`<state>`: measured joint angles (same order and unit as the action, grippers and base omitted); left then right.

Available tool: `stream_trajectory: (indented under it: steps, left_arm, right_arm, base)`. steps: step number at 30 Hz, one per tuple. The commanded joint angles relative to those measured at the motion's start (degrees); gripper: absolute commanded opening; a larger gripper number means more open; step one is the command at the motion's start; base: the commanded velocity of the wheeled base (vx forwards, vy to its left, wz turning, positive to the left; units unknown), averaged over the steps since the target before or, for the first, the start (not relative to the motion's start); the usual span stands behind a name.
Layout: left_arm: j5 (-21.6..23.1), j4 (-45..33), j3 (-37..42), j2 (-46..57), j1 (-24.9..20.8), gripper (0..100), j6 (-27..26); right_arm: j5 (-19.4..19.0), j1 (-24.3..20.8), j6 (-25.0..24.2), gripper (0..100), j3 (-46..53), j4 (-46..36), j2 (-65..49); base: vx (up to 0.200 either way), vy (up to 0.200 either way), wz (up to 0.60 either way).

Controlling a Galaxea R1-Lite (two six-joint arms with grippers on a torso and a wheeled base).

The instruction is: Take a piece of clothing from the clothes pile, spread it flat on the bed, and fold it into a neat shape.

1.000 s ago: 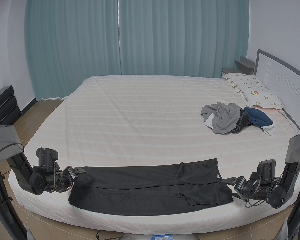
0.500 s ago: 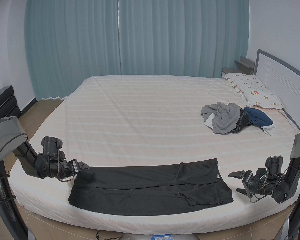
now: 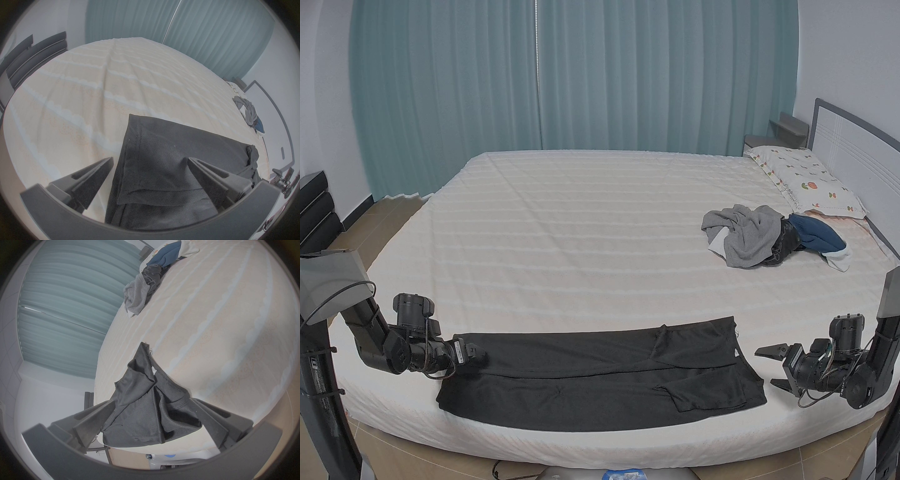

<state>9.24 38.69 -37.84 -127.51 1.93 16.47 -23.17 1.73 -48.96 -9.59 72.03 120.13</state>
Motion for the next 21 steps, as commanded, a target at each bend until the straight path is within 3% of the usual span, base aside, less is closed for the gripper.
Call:
stream_trajectory:
  steps: [1, 11, 12, 21]
  left_arm:
    - [-0.01, -0.02, 0.75, -0.72, -0.61, 100, -0.03]
    - [-0.19, 0.07, 1.1, -0.98, -0.78, 100, -0.21]
    - [-0.1, 0.07, 1.1, -0.89, -0.7, 0, -0.12]
    - [-0.19, 0.07, 1.01, -0.54, -0.7, 0, 0.23]
  right_arm:
    - [-0.03, -0.06, 0.0, 100, 0.01, 0.04, 0.28]
    - [-0.03, 0.03, 0.0, 100, 0.01, 0.04, 0.37]
    - [-0.03, 0.03, 0.0, 100, 0.01, 0.04, 0.37]
    - [-0.12, 0.73, 0.0, 100, -0.25, 0.04, 1.25]
  base:
    - [0.0, 0.0, 0.0]
    - [0.0, 0.0, 0.0]
    - [0.0, 0.0, 0.0]
    - [0.0, 0.0, 0.0]
